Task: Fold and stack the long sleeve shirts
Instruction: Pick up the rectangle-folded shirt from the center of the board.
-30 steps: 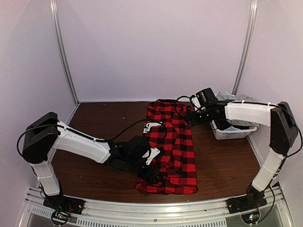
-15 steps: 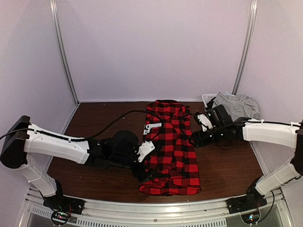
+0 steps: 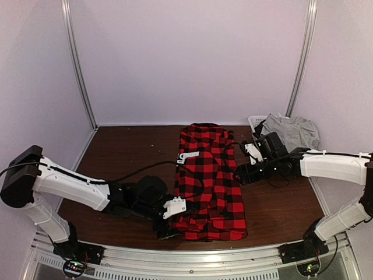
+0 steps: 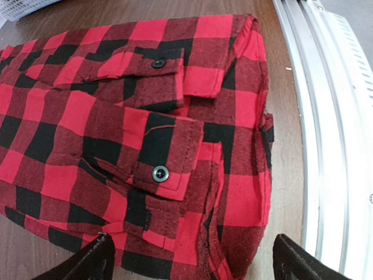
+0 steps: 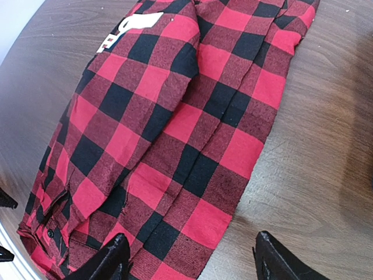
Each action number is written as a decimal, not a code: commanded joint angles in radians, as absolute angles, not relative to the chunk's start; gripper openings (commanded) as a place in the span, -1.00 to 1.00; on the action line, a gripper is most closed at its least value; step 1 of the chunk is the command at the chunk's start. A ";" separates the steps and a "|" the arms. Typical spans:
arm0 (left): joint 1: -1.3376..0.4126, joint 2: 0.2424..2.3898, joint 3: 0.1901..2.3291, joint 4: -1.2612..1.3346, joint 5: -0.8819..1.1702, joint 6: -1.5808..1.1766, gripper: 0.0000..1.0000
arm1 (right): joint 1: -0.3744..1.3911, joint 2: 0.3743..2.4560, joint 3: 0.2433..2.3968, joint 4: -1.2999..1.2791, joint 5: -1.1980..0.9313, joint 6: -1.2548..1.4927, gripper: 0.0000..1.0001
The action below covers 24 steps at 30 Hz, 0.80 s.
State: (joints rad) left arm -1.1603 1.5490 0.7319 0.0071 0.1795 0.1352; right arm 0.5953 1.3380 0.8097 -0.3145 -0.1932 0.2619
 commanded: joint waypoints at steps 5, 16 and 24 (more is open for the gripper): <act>-1.211 1.683 0.752 0.026 0.092 0.237 0.69 | 0.593 1.368 0.771 -0.261 -0.216 0.273 0.47; -1.228 1.731 0.791 -0.051 0.050 0.208 -0.13 | 0.593 1.338 0.722 -0.261 -0.216 0.302 0.47; -1.226 1.673 0.765 -0.035 0.086 0.153 -0.88 | 0.595 1.239 0.661 -0.256 -0.238 0.350 0.47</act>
